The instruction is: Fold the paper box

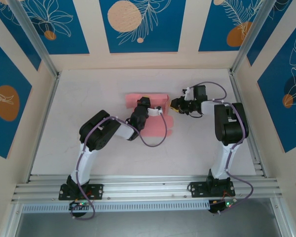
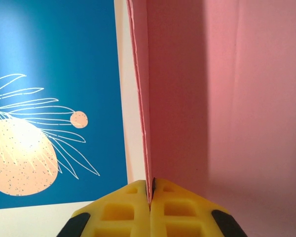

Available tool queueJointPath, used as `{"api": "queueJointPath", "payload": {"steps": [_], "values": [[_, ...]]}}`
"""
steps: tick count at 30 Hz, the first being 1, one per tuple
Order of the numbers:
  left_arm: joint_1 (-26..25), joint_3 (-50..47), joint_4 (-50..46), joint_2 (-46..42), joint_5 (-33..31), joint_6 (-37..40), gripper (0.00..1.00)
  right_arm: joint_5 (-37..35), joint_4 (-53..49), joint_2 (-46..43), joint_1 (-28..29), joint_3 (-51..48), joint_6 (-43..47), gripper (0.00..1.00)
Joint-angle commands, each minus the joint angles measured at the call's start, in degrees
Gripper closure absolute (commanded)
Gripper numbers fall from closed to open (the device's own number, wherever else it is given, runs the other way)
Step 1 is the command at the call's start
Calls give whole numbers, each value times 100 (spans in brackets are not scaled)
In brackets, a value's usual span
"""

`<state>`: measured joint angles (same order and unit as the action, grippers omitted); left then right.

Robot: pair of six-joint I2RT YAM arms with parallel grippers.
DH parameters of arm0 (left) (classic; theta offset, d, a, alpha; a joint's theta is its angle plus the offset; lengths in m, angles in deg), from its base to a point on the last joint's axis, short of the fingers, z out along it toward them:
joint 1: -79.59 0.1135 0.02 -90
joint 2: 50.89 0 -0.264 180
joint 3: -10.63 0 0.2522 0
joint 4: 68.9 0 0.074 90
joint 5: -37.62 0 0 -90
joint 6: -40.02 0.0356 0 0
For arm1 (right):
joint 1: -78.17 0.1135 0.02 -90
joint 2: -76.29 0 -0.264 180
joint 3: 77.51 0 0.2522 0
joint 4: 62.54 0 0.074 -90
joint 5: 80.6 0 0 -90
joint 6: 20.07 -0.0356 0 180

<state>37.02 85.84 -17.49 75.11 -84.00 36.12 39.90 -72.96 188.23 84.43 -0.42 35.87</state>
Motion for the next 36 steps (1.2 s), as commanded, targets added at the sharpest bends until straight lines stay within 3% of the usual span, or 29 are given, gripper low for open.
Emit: {"api": "queueJointPath", "payload": {"steps": [1, 10, 14, 20, 26, 36], "values": [[-80, 17, -366, 188, 113, 93, 100, -175, 175, -340, 200, -164, 346, 69], [-71, 16, -440, 145, 194, 111, 100, -572, 317, -492, 287, -248, 482, 57], [-74, 19, -593, 95, 256, 37, 100, -570, 316, -320, 370, -23, 560, 56], [-31, 80, -1666, -322, 533, -663, 100, -677, 293, -122, 515, 229, 705, 54], [-14, 135, -2021, -347, 777, -406, 100, -829, 330, -32, 598, 348, 784, 51], [23, 433, -3430, -751, 1228, -1140, 100, -1835, 113, -19, 821, 465, 993, 50]]}}
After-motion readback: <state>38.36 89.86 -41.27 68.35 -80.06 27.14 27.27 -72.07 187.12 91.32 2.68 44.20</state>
